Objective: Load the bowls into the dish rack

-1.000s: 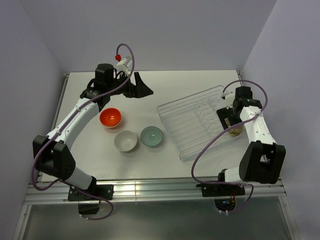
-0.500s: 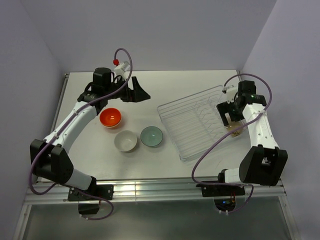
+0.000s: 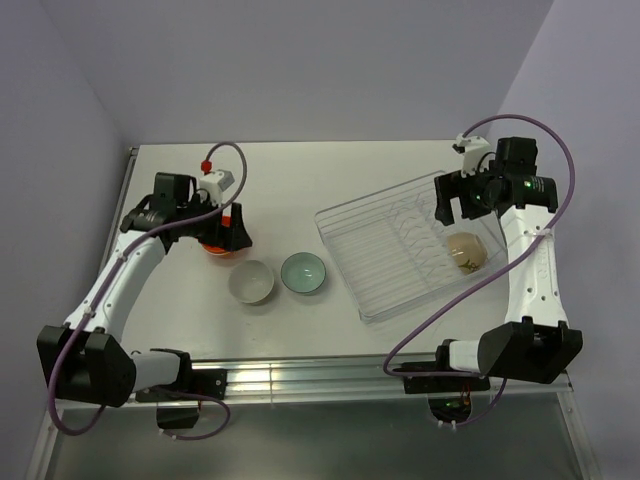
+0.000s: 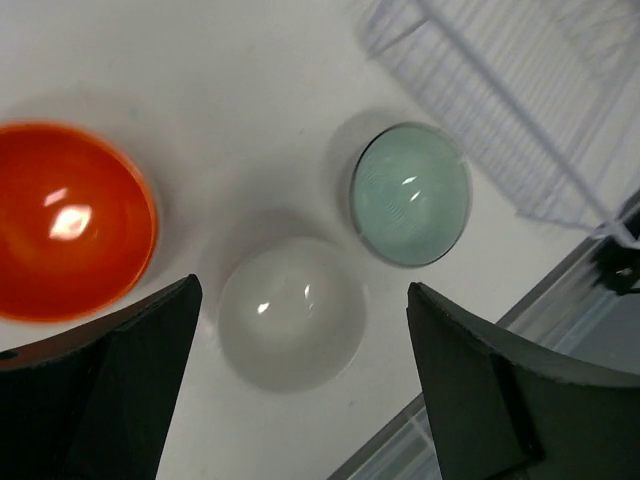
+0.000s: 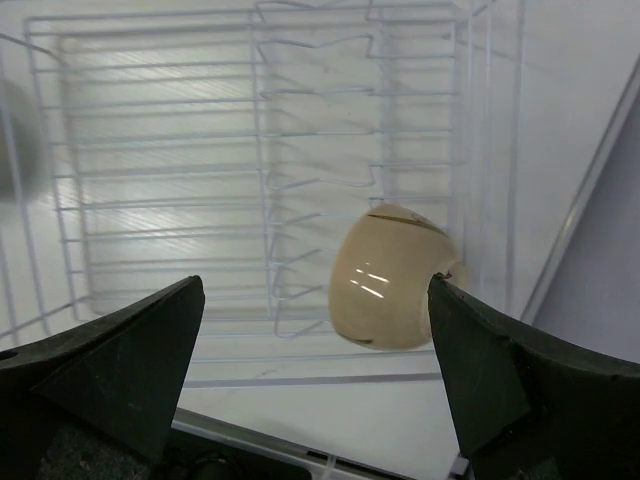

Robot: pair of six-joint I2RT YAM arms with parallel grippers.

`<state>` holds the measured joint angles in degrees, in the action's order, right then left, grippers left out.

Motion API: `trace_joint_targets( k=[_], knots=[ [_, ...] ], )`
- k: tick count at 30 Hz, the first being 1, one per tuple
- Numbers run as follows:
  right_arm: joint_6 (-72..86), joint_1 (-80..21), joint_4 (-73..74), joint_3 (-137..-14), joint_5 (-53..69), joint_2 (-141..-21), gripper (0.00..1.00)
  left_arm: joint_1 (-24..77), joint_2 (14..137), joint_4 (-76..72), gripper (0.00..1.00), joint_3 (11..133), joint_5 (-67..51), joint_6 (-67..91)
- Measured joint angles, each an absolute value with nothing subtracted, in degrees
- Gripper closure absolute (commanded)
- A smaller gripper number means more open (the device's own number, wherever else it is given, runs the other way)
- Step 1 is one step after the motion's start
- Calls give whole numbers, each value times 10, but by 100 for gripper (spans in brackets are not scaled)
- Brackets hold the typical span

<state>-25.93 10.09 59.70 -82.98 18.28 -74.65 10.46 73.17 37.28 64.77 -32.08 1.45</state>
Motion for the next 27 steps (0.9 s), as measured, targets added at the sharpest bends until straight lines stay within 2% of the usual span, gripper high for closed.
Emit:
trace_joint_targets(
  k=[5, 10, 17, 27],
  knots=[
    [-228, 100, 597, -836, 233, -744, 0, 95, 711, 426, 22, 583, -242, -45],
    [-209, 100, 597, -836, 254, -745, 0, 95, 739, 445, 32, 570, -196, -71],
    [-206, 100, 597, -835, 260, -744, 0, 95, 814, 452, 36, 570, -172, -99],
    [-201, 100, 601, -832, 260, -744, 0, 146, 841, 437, 45, 569, -140, -98]
  ],
)
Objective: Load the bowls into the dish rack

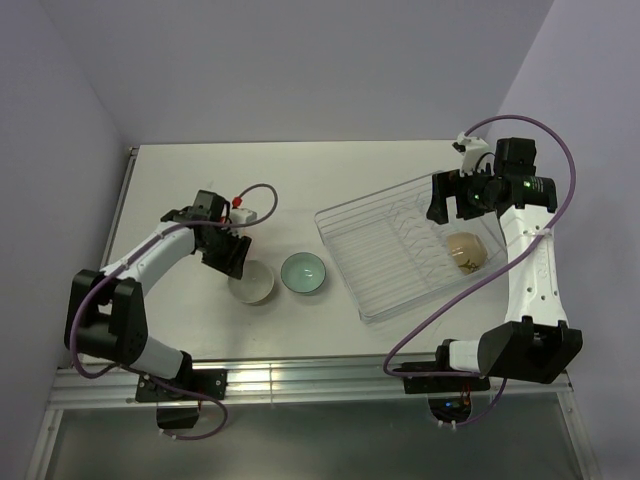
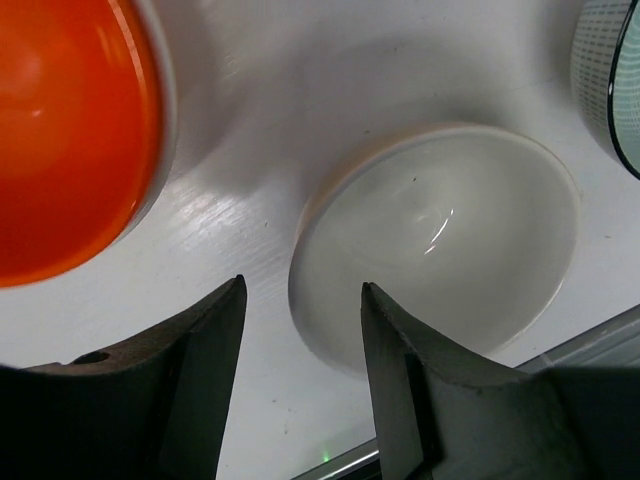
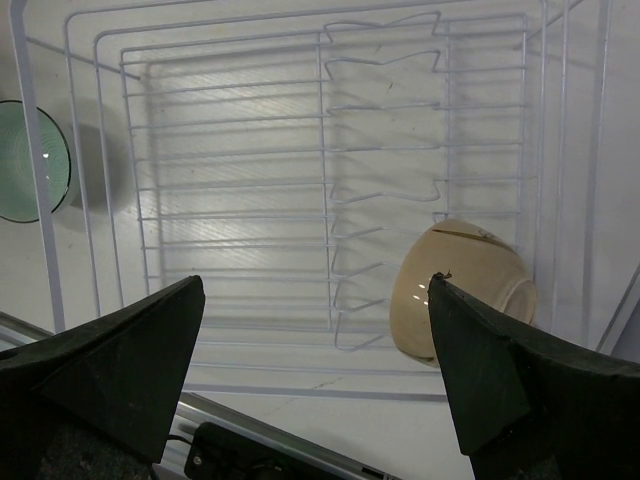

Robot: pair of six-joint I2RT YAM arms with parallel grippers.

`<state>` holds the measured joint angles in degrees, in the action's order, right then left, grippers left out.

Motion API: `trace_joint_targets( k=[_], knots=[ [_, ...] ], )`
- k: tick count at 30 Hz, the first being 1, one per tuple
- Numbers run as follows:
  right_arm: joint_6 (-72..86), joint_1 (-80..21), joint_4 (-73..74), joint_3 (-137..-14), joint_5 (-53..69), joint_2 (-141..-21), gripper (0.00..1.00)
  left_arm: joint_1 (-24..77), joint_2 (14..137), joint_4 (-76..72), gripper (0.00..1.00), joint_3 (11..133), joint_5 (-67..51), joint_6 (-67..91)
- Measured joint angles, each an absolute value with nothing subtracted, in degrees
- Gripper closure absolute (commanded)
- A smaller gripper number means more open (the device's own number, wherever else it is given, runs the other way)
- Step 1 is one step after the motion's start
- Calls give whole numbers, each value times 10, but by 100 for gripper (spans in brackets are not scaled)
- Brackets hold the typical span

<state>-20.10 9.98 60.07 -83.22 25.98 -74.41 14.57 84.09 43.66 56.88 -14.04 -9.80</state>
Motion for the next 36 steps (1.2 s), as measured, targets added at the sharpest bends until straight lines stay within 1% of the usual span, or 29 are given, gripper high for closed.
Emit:
trace_joint_targets(
  k=[5, 9, 12, 15, 17, 18, 20, 21, 29, 33, 36],
  knots=[
    [-197, 100, 602, -832, 260, -744, 0, 164, 875, 418, 50, 565, -125, -91],
    [-197, 100, 603, -832, 260, -744, 0, 171, 889, 408, 57, 565, -118, -87],
    [-194, 100, 604, -832, 261, -744, 0, 178, 891, 401, 65, 565, -116, -84],
    [-189, 100, 604, -832, 265, -744, 0, 183, 892, 393, 69, 564, -117, -81],
    [-186, 100, 604, -832, 269, -744, 0, 185, 894, 389, 74, 564, -116, -79],
    [-182, 100, 603, -832, 272, -744, 0, 185, 895, 387, 81, 564, -116, -79],
    [-176, 100, 601, -832, 280, -744, 0, 185, 899, 387, 91, 564, -116, -78],
    [-174, 100, 601, -832, 286, -744, 0, 185, 899, 393, 99, 565, -119, -76],
    [-139, 100, 585, -833, 336, -739, 0, 186, 885, 463, 100, 619, -143, -77],
    [-119, 100, 567, -833, 363, -722, 0, 186, 846, 510, 100, 689, -173, -76],
    [-100, 100, 557, -835, 384, -714, 0, 186, 821, 510, 100, 744, -195, -61]
  ],
)
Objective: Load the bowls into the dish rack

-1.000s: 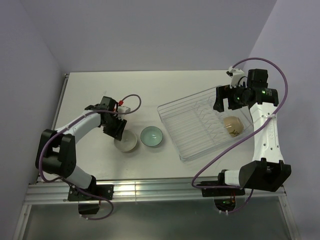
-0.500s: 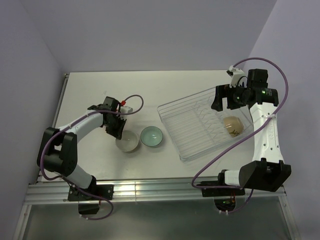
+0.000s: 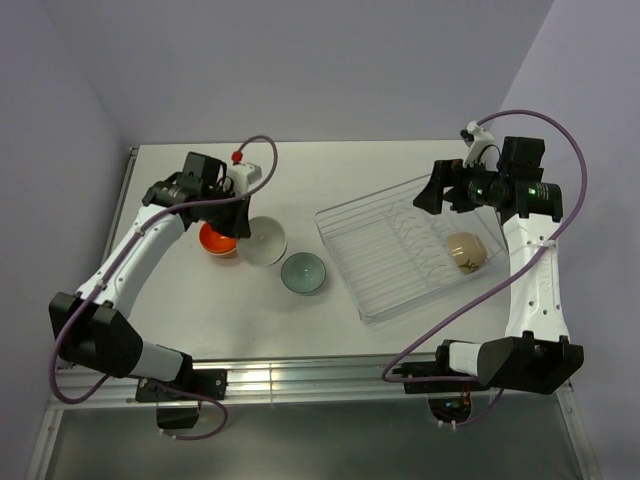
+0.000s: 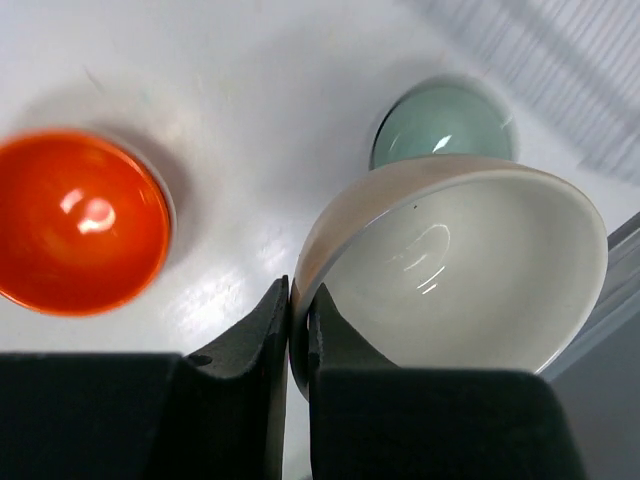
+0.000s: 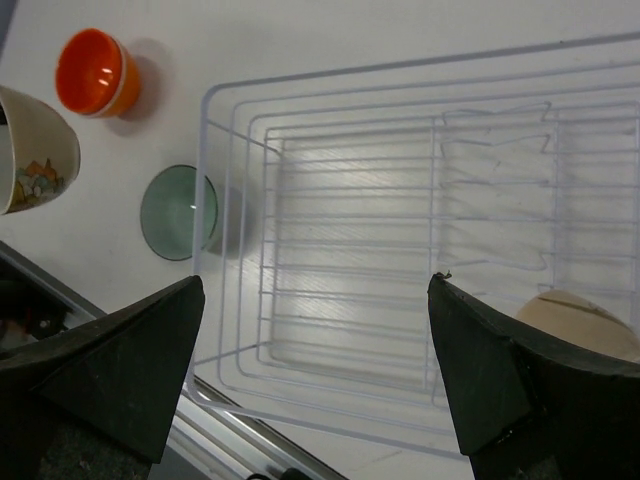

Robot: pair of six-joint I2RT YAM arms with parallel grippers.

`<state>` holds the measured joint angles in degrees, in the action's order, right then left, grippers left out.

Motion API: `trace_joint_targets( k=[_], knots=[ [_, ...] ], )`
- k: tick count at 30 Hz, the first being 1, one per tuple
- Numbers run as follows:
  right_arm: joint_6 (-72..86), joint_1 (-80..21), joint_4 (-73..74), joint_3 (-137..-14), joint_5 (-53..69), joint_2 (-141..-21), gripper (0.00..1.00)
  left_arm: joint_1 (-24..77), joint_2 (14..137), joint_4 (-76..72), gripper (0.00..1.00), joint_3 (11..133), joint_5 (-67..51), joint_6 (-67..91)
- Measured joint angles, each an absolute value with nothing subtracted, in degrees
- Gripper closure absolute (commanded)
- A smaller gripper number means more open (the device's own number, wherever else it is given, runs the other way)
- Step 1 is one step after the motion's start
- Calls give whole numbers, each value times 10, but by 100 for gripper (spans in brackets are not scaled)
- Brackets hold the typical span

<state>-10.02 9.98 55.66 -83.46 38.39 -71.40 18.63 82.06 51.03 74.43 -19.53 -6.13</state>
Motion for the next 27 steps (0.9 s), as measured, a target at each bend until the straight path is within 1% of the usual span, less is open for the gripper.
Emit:
trace_joint_targets(
  k=[7, 16, 22, 27],
  knots=[
    [-43, 100, 526, -849, 459, -716, 0, 210, 816, 433, 100, 840, -241, 24],
    [101, 99, 414, -818, 590, -722, 0, 286, 925, 276, 100, 926, -272, 143],
    [203, 93, 327, -790, 604, -732, 0, 312, 994, 219, 100, 959, -276, 208],
    [228, 59, 314, -791, 579, -747, 0, 319, 1035, 175, 100, 974, -275, 241]
  ],
)
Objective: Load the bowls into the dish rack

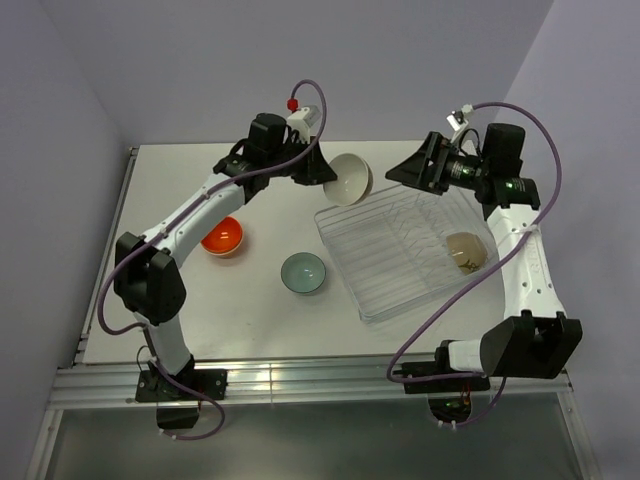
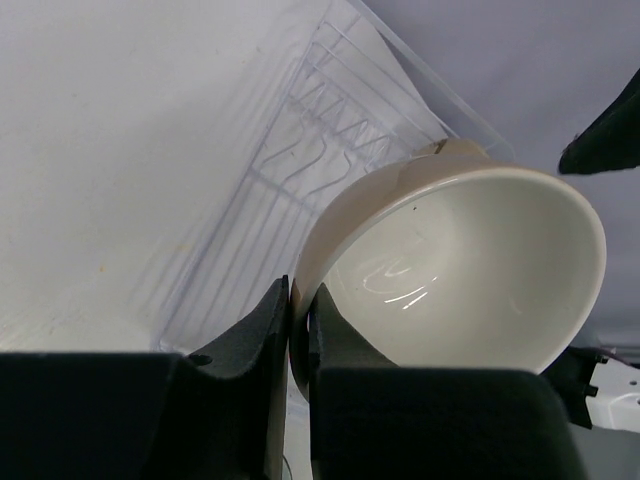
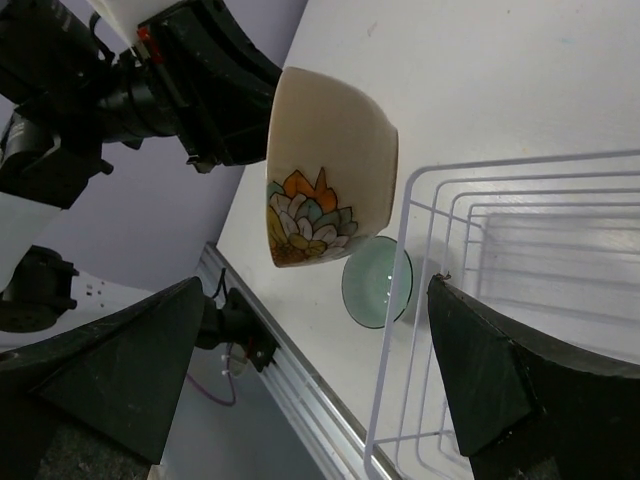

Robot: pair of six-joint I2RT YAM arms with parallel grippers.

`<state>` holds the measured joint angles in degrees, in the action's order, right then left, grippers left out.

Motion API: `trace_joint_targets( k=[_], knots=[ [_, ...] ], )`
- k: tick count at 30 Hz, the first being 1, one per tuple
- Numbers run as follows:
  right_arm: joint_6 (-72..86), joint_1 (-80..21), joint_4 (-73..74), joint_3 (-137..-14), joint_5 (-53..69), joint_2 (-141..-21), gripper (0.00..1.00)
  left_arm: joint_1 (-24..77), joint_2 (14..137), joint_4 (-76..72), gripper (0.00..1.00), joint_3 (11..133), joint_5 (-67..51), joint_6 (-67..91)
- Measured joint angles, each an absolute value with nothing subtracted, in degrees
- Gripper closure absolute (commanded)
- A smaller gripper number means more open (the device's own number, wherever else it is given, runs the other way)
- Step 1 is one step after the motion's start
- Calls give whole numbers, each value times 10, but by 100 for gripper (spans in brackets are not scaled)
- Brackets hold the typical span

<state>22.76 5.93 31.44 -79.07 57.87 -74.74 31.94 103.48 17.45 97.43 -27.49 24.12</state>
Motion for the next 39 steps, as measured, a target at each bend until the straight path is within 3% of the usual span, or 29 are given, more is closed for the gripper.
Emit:
trace_joint_targets(
  k=[12, 27, 30, 39],
  knots=[
    [225, -27, 322, -792, 531, -789, 0, 343, 1040, 122, 100, 974, -281, 269],
    [231, -39, 318, -792, 542, -801, 4, 344, 1040, 76, 100, 958, -319, 312],
    [235, -39, 309, -791, 544, -801, 11, 344, 1040, 74, 100, 954, -322, 314],
    [235, -39, 303, -791, 549, -801, 46, 347, 1040, 67, 100, 948, -321, 320]
  ],
)
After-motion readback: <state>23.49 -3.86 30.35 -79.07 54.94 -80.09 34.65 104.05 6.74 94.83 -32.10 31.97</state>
